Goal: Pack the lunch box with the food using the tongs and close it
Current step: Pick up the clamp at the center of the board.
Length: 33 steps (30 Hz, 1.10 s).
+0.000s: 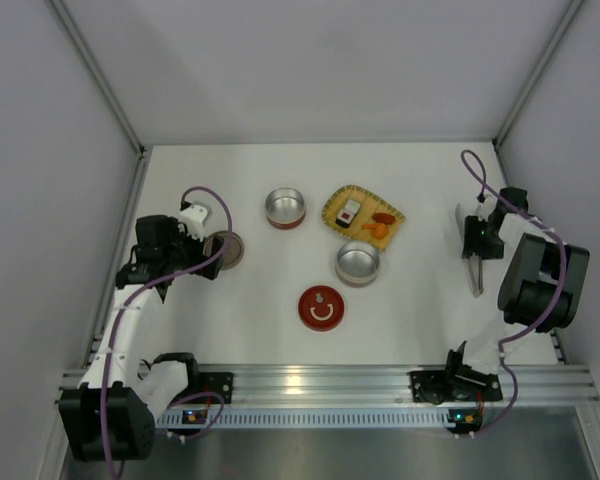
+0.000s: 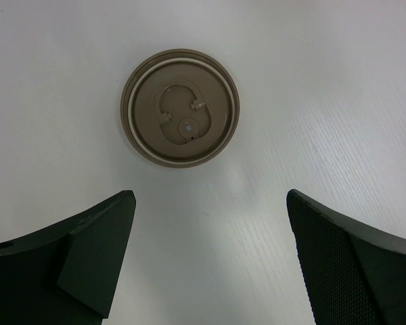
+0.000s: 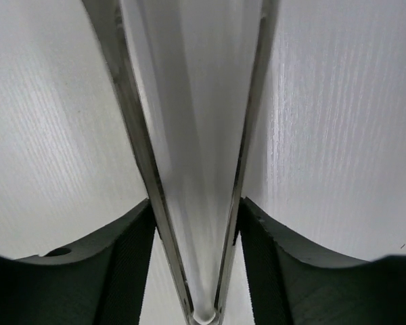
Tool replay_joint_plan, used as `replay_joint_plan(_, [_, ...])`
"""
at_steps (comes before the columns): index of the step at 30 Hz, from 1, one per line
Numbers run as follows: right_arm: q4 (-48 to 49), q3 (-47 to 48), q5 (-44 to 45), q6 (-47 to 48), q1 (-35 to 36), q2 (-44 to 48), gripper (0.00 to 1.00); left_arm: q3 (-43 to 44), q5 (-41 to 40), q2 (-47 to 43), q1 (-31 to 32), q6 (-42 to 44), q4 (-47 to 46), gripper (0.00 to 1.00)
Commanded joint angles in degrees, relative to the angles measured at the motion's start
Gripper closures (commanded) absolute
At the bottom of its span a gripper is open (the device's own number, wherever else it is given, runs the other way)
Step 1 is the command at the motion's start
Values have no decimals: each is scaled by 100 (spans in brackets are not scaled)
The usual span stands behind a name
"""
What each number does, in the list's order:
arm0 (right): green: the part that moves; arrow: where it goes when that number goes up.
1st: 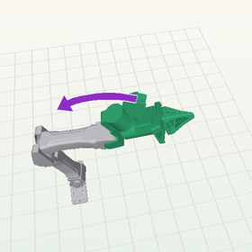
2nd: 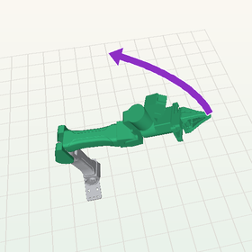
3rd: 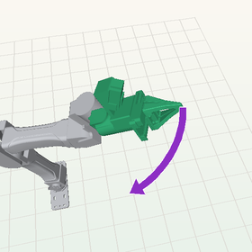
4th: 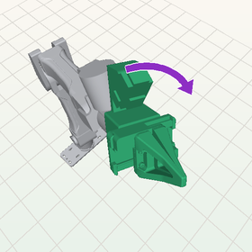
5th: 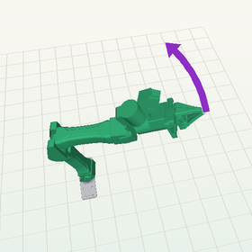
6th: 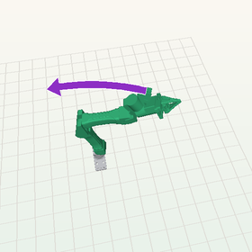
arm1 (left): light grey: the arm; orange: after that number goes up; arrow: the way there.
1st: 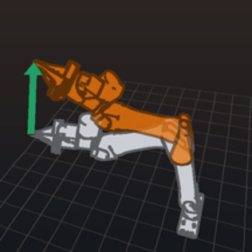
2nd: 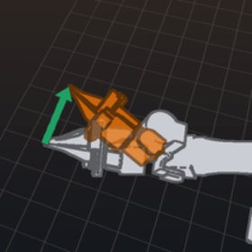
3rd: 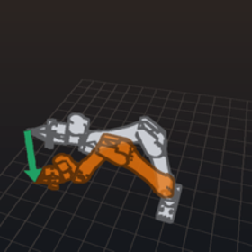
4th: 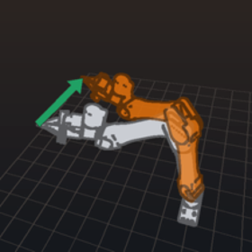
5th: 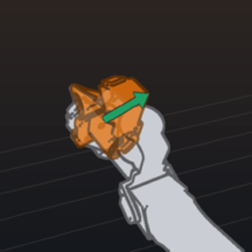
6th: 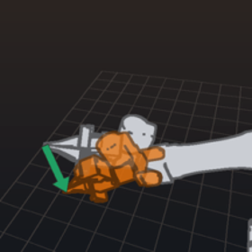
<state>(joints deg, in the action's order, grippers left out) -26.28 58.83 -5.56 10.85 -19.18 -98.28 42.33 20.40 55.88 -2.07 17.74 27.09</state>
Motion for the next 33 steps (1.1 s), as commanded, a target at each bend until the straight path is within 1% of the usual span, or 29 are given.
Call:
replay_joint_plan(1, [-17, 14, -331, 13, 55, 545, 52, 135, 201, -77, -4, -95, -169, 2])
replay_joint_plan(6, [-430, 286, -744, 75, 55, 1003, 56, 276, 201, -121, 4, -121, -55, 2])
replay_joint_plan(7, [-552, 365, -866, 75, 55, 1160, 59, 294, 210, -147, -4, -130, -46, 2])
replay_joint_plan(10, [-729, 489, -1043, 75, 55, 1389, 63, 311, 218, -182, -4, -148, -29, 1])
replay_joint_plan(17, [-1238, 823, -1789, 145, 55, 1821, 65, 364, 192, -235, -4, -183, 15, 2])
replay_joint_plan(20, [-1370, 972, -2131, 198, 55, 2040, 65, 408, 192, -261, -4, -209, 33, 2])
replay_joint_plan(24, [-1800, 1227, -2572, 356, 55, 2269, 64, 469, 209, -279, 4, -262, 94, 2])
replay_joint_plan(26, [-1976, 1341, -2782, 426, 81, 2436, 59, 513, 218, -270, -4, -288, 147, 2])
replay_joint_plan(27, [-1977, 1377, -2810, 444, 116, 2436, 59, 522, 218, -270, -4, -297, 156, 2])
replay_joint_plan(28, [-2064, 1403, -2819, 479, 142, 2497, 56, 540, 227, -262, 4, -306, 165, 2])
replay_joint_plan(29, [-2109, 1438, -2793, 514, 186, 2533, 55, 549, 245, -262, -4, -315, 191, 2])
replay_joint_plan(33, [-2206, 1404, -2652, 681, 537, 2629, 53, 601, 297, -235, -4, -385, 226, 2])
